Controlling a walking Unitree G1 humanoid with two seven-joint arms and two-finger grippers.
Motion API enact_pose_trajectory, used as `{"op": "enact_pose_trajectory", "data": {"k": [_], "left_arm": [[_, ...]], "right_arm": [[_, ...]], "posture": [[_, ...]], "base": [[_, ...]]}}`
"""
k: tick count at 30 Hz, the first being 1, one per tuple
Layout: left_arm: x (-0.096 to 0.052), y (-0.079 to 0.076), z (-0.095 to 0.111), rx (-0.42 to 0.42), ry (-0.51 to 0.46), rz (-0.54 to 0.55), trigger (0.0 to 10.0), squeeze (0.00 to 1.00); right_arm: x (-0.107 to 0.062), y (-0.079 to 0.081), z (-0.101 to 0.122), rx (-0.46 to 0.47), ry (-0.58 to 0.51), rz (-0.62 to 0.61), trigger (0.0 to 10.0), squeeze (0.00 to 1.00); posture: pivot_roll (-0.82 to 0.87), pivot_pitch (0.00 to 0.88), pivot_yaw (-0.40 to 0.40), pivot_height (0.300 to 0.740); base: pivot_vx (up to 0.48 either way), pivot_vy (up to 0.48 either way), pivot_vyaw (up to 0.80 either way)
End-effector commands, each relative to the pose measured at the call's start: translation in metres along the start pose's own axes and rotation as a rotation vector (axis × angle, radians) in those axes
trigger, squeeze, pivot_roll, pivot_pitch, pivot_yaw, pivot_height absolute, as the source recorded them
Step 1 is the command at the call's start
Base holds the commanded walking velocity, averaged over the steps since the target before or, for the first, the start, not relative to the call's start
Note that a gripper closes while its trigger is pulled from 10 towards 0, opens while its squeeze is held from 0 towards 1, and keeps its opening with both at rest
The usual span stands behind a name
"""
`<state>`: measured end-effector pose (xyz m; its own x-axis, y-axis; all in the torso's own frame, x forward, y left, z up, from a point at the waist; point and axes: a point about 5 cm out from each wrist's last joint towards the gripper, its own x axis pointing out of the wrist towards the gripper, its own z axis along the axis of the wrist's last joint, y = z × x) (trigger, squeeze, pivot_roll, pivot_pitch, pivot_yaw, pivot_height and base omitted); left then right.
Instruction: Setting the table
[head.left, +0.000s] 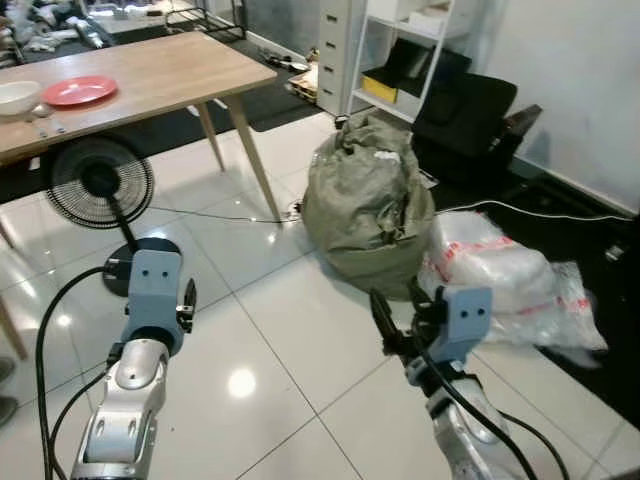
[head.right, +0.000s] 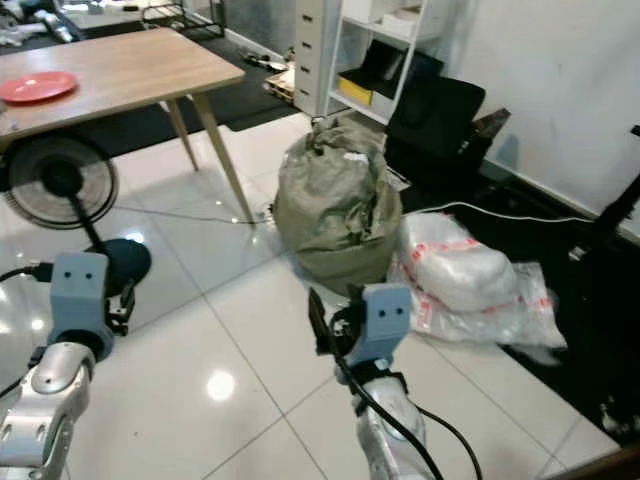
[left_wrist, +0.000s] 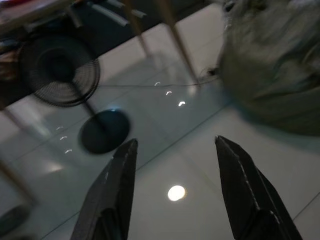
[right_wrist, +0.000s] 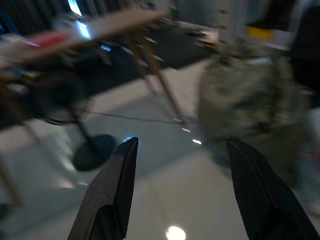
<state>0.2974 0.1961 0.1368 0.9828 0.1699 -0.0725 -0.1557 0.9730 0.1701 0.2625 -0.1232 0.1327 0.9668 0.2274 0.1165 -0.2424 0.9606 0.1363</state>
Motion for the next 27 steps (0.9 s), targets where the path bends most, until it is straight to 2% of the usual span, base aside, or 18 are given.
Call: {"op": "enact_pose_trajectory", "data": {"k": [1, 5, 23, 24, 26, 27], "left_arm": [[-0.001, 0.003, -0.002, 0.006, 0.004, 0.008, 10.0, 0.00], [0.001, 0.002, 0.000, 0.007, -0.007, 0.008, 10.0, 0.00], [0.001, 0.002, 0.001, 0.014, -0.015, 0.010, 10.0, 0.00], [0.001, 0.002, 0.004, 0.019, -0.028, 0.006, 10.0, 0.00], [0.001, 0.002, 0.004, 0.019, -0.028, 0.006, 10.0, 0.00], [0.003, 0.001, 0.012, 0.043, -0.067, -0.014, 10.0, 0.00]], "right_arm": [[0.002, -0.002, 0.000, -0.012, 0.002, -0.020, 10.0, 0.00], [0.004, -0.010, 0.002, -0.039, -0.001, -0.075, 10.0, 0.00], [0.007, -0.016, 0.003, -0.039, -0.008, -0.111, 10.0, 0.00], [0.008, -0.021, 0.007, -0.022, -0.027, -0.150, 10.0, 0.00], [0.008, -0.021, 0.007, -0.022, -0.027, -0.150, 10.0, 0.00], [0.011, -0.028, 0.015, -0.005, -0.060, -0.199, 10.0, 0.00]], "posture": [[-0.01, 0.000, 0.088, 0.740], [-0.01, 0.000, 0.091, 0.740], [0.00, 0.000, 0.088, 0.740], [0.00, 0.000, 0.088, 0.740], [0.00, 0.000, 0.088, 0.740], [0.00, 0.000, 0.089, 0.740]], "base": [[0.480, 0.000, 0.76], [0.480, 0.000, 0.78], [0.480, 0.000, 0.78], [0.480, 0.000, 0.00], [0.480, 0.000, 0.00], [0.480, 0.000, 0.00]]}}
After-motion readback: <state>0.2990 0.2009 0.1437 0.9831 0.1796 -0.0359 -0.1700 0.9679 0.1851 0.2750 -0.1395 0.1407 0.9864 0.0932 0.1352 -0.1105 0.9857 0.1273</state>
